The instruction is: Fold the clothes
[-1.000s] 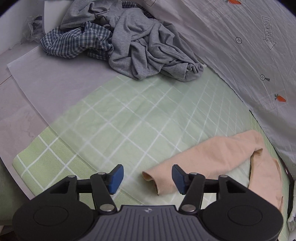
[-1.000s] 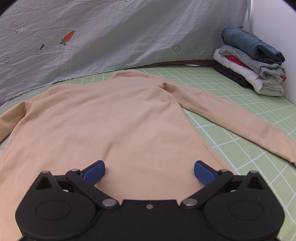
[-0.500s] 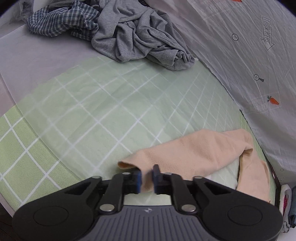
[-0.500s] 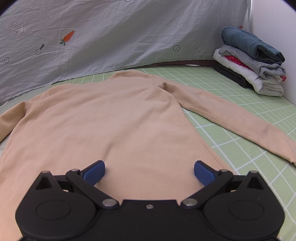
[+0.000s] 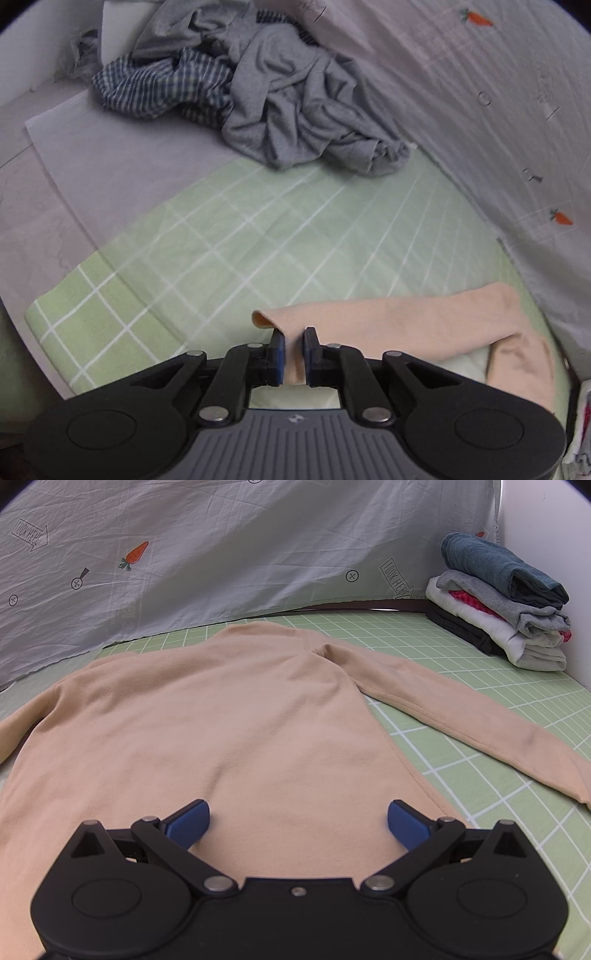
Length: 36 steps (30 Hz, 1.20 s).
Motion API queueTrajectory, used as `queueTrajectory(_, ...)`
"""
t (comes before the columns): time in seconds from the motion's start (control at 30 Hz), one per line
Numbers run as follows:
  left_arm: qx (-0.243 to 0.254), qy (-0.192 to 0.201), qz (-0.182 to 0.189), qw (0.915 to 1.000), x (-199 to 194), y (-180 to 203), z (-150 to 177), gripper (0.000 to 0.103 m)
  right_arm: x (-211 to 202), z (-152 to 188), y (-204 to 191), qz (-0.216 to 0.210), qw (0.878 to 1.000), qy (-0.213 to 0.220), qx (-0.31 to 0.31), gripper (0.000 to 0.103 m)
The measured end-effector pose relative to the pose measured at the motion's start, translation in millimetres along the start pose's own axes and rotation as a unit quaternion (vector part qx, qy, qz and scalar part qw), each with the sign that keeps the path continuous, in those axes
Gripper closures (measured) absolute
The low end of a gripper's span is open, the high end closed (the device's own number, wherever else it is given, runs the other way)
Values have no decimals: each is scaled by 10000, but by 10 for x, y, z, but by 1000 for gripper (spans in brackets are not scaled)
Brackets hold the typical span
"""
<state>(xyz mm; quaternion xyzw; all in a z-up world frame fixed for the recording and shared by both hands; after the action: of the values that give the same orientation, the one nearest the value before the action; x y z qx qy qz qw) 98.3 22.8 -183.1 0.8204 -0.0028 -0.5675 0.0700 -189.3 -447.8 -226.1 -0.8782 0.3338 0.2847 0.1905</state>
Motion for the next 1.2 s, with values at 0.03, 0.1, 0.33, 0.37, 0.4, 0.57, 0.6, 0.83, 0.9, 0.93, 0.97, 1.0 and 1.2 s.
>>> queueTrajectory(0.03,46,-33,-76,10000,36,-11,47,88,0,0,0,0,10000,0,0,0)
queueTrajectory(0.1,102,55,-111,9999,19,-13,104,77,-1,0,0,0,10000,-2,1,0)
queueTrajectory(0.33,528,644,-170,9964,-208,242,55,49,0,-7,-9,1,10000,-40,0,0)
queueTrajectory(0.37,605,688,-170,9957,-213,316,56,47,1,-11,-9,-1,10000,-55,-1,0)
queueTrajectory(0.4,681,725,-156,9949,-214,394,60,46,1,-14,-8,-3,10000,-71,-2,0)
queueTrajectory(0.57,1031,760,-59,9917,-166,827,131,41,59,-149,44,-274,9977,-613,-51,0)
queueTrajectory(0.6,1086,737,-33,9913,-141,924,142,41,78,-191,64,-386,9963,-768,-89,0)
queueTrajectory(0.83,1537,718,54,9855,33,1702,110,40,176,-759,331,-862,9938,-634,-292,1)
queueTrajectory(0.9,1684,739,131,9829,135,2002,45,40,304,-969,431,-872,9941,-519,-393,4)
queueTrajectory(0.93,1759,748,170,9814,189,2158,11,40,387,-1073,481,-886,9940,-472,-442,8)
queueTrajectory(0.97,1835,759,220,9798,243,2304,-30,40,515,-1170,523,-906,9935,-482,-495,12)
queueTrajectory(1.0,1910,771,275,9782,296,2446,-75,40,643,-1268,566,-927,9930,-491,-549,14)
queueTrajectory(1.2,2359,844,603,9662,619,3297,-342,40,1493,-1791,768,-1067,9886,-647,-842,43)
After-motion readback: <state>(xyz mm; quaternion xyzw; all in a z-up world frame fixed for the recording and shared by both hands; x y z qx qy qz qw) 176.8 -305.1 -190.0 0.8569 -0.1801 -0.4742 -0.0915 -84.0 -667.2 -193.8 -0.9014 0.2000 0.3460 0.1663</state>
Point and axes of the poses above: each gripper's, at about its wrist camera, not at the fingertips, and x roughly the way its jaws point, y to its right, z to its underside, the point moved 4 cm from there along x, roughly the way its jaws point, and after that the axes turned 13 degrees about -z, right-handed, at the moved point
